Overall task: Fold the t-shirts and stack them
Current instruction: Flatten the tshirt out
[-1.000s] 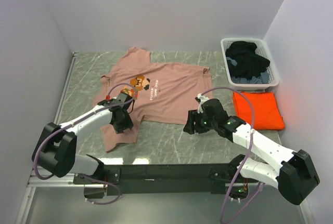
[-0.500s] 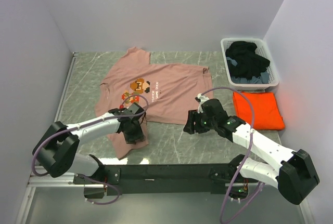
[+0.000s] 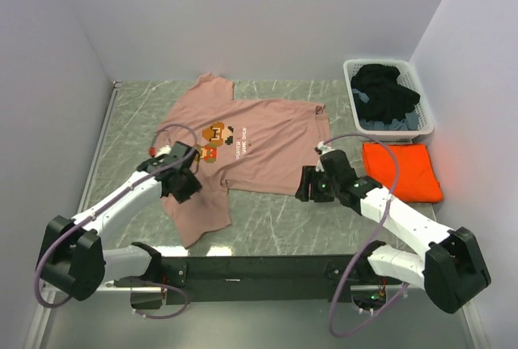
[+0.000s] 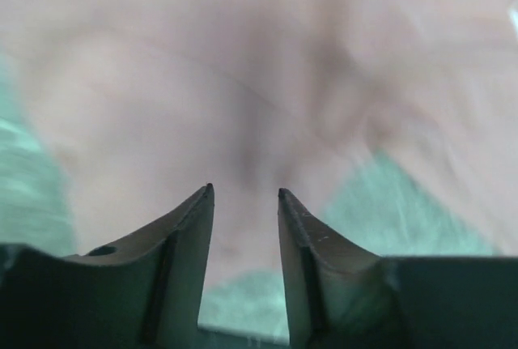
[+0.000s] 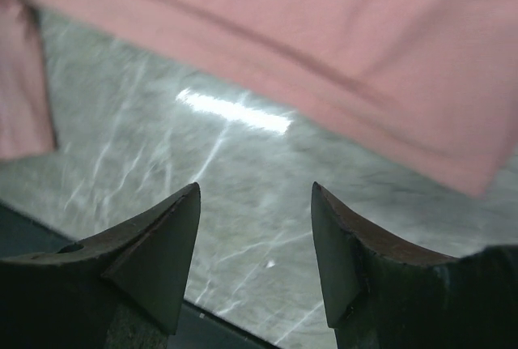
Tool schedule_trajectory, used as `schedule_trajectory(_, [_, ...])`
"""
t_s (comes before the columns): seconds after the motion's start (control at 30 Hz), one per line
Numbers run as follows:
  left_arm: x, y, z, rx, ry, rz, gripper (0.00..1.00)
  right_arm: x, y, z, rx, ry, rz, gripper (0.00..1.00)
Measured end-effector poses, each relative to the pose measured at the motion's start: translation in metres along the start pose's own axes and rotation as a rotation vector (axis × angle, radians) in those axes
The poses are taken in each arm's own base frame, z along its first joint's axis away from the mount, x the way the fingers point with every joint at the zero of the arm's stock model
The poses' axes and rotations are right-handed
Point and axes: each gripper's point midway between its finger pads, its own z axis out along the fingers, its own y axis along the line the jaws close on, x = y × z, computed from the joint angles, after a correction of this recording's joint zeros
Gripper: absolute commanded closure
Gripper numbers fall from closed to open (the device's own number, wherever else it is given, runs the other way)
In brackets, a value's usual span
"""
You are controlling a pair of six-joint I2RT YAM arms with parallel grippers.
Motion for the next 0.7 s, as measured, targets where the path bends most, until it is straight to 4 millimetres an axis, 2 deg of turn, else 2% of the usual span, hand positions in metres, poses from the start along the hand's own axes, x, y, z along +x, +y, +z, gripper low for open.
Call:
schedule_trajectory(0.07, [-0.018,0.021,0.009,-0.054,-0.038,-0.065,0.61,-0.007,-0.015,0.002,0.036,-0.008,0.064,0.38])
schedule_trajectory(0.2, [-0.039,0.057,0.024,-0.156,-0.065,-0.134,0.67,-0.024,-0.044,0.006,0.097,-0.048,0.193,0.42])
schedule_trajectory(0.4, [-0.065,0.092,0.045,-0.267,-0.084,-0.193,0.67,-0.032,-0.069,0.021,0.13,-0.049,0.315,0.44])
schedule_trajectory(0.53, [-0.068,0.11,0.057,-0.327,-0.054,-0.194,0.68,-0.029,-0.081,0.033,0.141,-0.02,0.389,0.45])
schedule_trajectory(0.6, [-0.074,0.111,0.06,-0.337,-0.047,-0.191,0.68,-0.026,-0.089,0.039,0.146,-0.001,0.438,0.46])
schedule_trajectory(0.7, [-0.086,0.115,0.065,-0.361,-0.036,-0.19,0.7,-0.035,-0.094,0.043,0.132,-0.012,0.485,0.47])
